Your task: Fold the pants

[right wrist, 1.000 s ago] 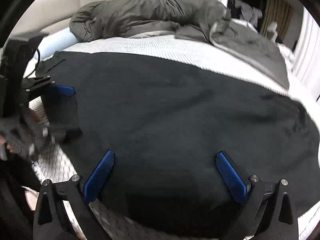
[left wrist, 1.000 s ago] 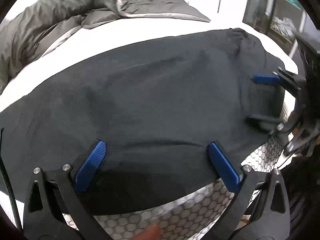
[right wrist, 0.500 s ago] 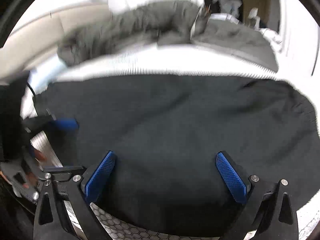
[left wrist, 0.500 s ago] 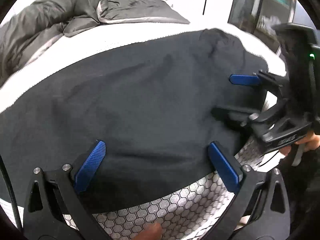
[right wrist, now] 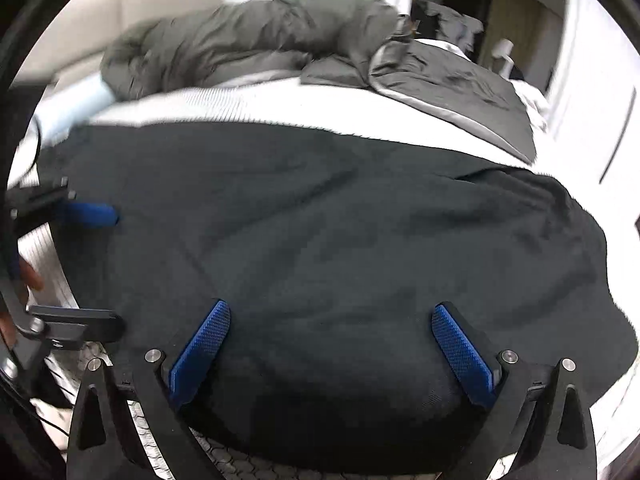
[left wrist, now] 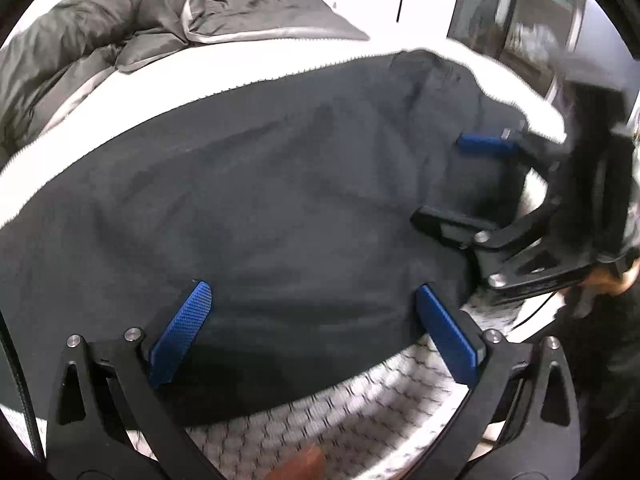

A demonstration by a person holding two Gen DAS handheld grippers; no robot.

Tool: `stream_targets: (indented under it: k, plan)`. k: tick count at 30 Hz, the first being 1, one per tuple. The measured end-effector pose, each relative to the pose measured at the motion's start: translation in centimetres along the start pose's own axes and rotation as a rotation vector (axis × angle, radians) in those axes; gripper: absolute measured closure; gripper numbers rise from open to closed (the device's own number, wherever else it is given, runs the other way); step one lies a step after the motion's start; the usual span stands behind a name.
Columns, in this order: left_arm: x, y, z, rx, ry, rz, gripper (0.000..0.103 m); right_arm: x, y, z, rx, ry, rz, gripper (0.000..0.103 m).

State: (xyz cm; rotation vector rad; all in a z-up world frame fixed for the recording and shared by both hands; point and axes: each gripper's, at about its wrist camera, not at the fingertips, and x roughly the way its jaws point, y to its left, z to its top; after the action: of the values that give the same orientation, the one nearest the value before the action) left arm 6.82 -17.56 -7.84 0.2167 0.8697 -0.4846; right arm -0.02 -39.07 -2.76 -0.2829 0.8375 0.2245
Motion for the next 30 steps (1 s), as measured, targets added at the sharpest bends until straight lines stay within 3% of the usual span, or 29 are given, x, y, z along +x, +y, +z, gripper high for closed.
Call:
stream_targets:
  k: [3,4,7,9,12,16,18,22,26,27,30]
  plan:
    - [0.0,0.1,-0.1,0.026,0.007,0.0,0.0,-0.8,-2.6,-0.4,0.027,-0.002,-0.039,0.0]
    - [-0.1,0.4,-0.2,0.026,0.014,-0.011,0.0,-1.0,-4.6,-0.5,0.052,-0.006,-0.087,0.0]
    - [-0.2,1.0,-0.6,0.026,0.019,-0.016,0.0,-1.5,-10.7,-2.2,0.193,0.022,-0.336,0.0]
    - [-0.2,1.1,-0.8,0.026,0.014,-0.02,0.0,-1.3,-15.3,-3.4,0.364,0.057,-0.4,0.0]
    - [-0.2,1.2,-0.8,0.026,0.017,-0.011,0.0,-1.7,-18.3,-4.3,0.535,0.027,-0.308,0.0]
    - [-0.9,1.4,-0.3,0.005,0.011,-0.021,0.0,-2.6,-17.5,-3.4,0.499,0.003,-0.39,0.0]
    - [-1.5,1.8,0.4,-0.004,-0.008,-0.013,0.0,-4.0,-16.2,-2.8,0.469,-0.054,-0.379,0.0]
    - [-0.9,2.7,2.7,-0.038,-0.023,0.031,0.0,-3.1,-13.4,0.0,0.411,-0.074,-0.151,0.0]
    - [1.4,3.8,4.7,-0.054,0.023,0.068,0.0,1.9,-8.8,2.7,0.217,0.073,-0.019,0.0]
    - [2.0,4.0,4.9,-0.043,0.045,0.076,0.0,2.7,-8.1,2.7,0.18,0.104,-0.012,0.0]
    - [2.6,5.2,5.1,-0.031,0.072,0.115,0.0,3.5,-8.5,2.4,0.104,0.112,-0.163,0.0]
